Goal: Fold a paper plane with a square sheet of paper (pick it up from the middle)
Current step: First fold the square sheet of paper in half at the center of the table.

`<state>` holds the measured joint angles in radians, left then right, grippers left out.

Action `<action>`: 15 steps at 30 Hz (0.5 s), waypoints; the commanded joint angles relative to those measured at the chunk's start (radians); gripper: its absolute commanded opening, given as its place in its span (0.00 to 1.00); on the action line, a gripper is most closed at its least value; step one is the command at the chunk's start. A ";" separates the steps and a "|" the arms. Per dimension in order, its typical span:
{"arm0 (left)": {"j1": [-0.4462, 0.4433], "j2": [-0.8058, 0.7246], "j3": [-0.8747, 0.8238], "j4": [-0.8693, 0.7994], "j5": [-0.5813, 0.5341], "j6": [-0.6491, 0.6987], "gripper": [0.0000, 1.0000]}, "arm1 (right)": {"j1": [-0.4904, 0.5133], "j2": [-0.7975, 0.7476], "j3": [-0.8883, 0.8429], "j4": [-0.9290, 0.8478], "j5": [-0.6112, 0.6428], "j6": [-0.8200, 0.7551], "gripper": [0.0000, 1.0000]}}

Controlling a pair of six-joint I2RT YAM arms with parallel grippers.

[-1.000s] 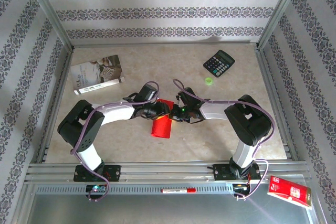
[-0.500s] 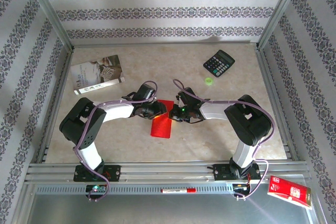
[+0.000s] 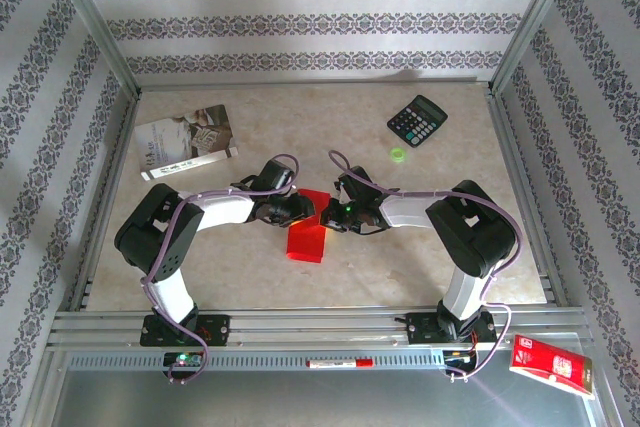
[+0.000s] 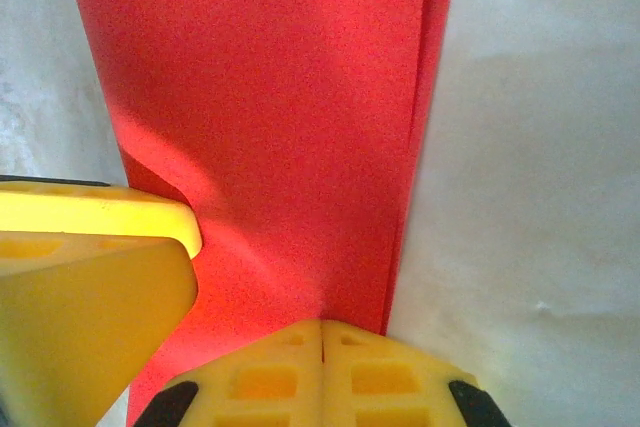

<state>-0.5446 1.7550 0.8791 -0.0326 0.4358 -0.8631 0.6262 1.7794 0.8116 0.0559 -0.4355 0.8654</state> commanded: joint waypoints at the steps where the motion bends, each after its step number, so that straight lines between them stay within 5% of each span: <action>1: 0.026 -0.025 -0.017 -0.048 -0.031 0.041 0.40 | 0.003 0.086 -0.060 -0.180 0.123 -0.010 0.00; 15: -0.036 -0.149 -0.102 0.015 0.102 -0.087 0.41 | 0.001 0.087 -0.059 -0.179 0.127 -0.011 0.00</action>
<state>-0.5705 1.5898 0.8101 -0.0166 0.5091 -0.9134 0.6262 1.7794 0.8112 0.0566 -0.4351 0.8654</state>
